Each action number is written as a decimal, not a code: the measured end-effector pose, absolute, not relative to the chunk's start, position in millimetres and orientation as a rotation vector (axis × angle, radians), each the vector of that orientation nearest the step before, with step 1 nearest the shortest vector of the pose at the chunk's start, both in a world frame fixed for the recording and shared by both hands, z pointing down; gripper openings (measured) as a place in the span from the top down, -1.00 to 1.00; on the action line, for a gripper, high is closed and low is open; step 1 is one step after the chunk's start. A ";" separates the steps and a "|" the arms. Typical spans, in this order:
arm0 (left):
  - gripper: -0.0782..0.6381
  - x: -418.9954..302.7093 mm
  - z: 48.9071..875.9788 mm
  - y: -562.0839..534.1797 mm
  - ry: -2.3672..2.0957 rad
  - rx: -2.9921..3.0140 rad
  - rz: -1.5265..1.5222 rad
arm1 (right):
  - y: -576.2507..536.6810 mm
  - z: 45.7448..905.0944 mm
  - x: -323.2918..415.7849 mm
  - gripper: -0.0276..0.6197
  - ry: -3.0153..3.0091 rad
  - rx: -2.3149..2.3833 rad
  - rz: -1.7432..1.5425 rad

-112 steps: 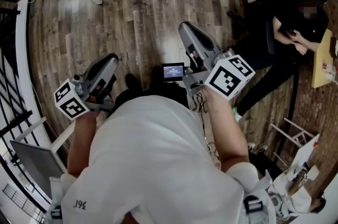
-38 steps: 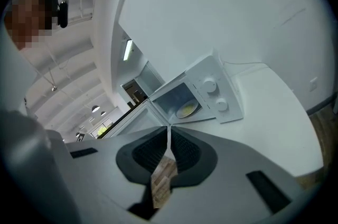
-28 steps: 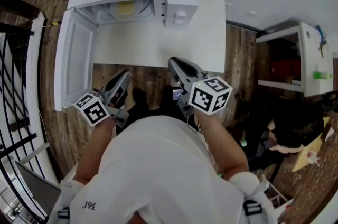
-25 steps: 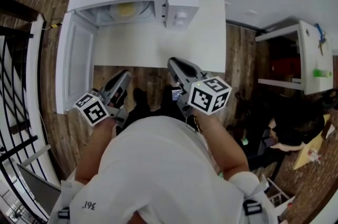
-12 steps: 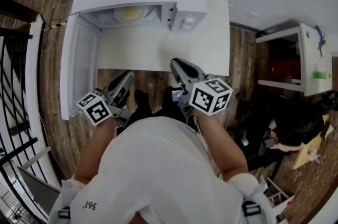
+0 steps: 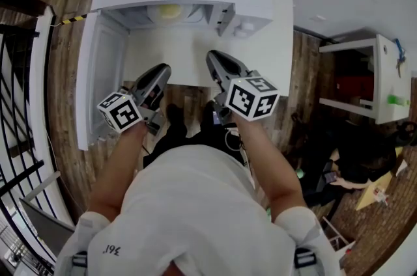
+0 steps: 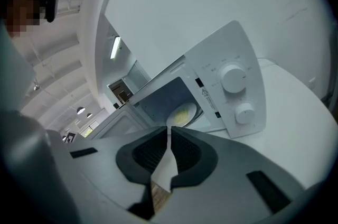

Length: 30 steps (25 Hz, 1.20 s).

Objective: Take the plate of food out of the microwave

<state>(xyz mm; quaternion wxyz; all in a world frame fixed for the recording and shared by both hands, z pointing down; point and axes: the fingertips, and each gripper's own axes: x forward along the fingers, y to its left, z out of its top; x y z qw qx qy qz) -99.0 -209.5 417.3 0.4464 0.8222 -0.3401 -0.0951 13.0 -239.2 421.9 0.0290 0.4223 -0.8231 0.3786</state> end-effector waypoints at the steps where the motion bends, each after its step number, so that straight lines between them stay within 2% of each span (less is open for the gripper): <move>1: 0.64 -100.2 422.1 -216.7 -0.849 2.035 -0.228 | -247.9 423.9 8.1 0.91 -2.537 1.303 1.151; 11: 0.64 -119.9 469.9 -278.8 -0.965 1.972 -0.148 | -315.3 463.7 -18.7 0.89 -2.419 1.348 1.088; 13: 0.64 -123.6 476.5 -286.6 -0.972 1.959 -0.138 | -322.3 473.3 -23.3 0.81 -2.389 1.353 1.089; 22: 0.64 -134.9 494.1 -317.6 -0.991 1.930 -0.133 | -360.5 497.6 -38.7 0.68 -2.299 1.416 1.130; 26: 0.64 -134.2 500.4 -327.7 -0.994 1.917 -0.128 | -377.8 510.8 -47.7 0.51 -2.247 1.454 1.207; 30: 0.53 -132.0 505.5 -332.4 -0.994 1.906 -0.105 | -388.0 520.3 -52.2 0.42 -2.178 1.475 1.176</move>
